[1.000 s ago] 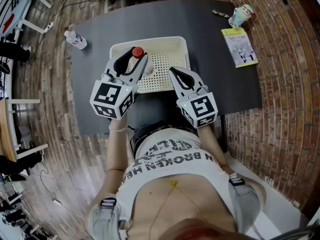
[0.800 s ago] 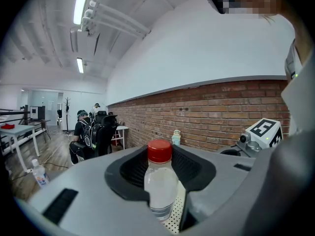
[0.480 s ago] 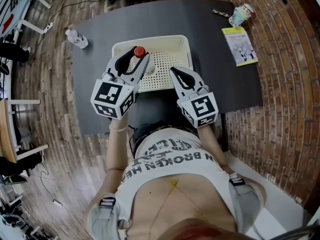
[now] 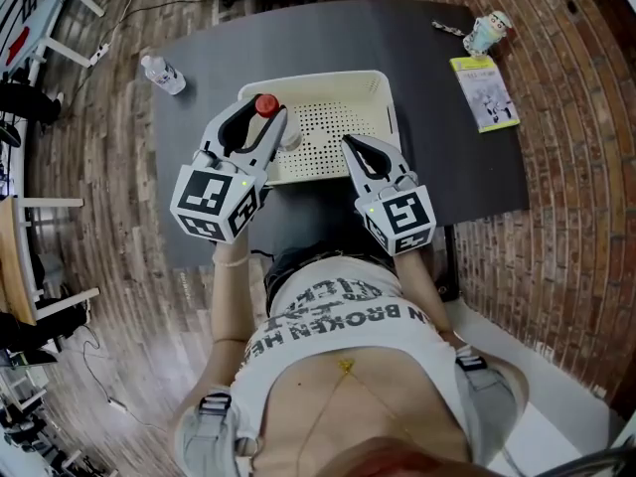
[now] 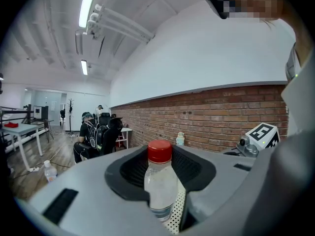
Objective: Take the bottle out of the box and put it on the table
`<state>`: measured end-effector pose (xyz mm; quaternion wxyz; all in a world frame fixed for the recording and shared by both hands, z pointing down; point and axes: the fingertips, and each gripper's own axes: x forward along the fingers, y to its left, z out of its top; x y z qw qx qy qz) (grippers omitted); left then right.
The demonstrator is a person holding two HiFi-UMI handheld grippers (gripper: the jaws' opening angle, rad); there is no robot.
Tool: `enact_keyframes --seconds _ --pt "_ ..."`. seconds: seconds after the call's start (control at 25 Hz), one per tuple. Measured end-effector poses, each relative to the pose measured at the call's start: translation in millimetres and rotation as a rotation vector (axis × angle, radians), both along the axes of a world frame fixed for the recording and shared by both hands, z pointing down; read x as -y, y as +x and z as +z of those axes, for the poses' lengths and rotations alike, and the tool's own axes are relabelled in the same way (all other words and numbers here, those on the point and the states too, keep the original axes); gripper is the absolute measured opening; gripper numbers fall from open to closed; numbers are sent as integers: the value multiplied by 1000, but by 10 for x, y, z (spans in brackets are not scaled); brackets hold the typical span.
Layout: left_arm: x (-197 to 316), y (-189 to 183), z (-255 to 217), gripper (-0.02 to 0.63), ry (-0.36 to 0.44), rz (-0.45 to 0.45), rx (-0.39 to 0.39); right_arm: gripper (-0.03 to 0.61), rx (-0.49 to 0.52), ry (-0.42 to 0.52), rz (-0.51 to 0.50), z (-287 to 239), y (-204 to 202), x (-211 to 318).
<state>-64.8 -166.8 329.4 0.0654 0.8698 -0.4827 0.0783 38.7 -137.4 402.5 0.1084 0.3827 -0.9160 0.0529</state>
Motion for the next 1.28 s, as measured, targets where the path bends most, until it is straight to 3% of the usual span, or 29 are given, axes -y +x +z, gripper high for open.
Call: enact_keyframes --seconds 0.88,1.28 --pt "-241 -1228 48 150 -15 -136 -7 9 -20 -18 -4 73 -681 -102" --pt "-260 -1507 102 150 -21 -122 -21 9 -36 -21 7 87 -966 -104"
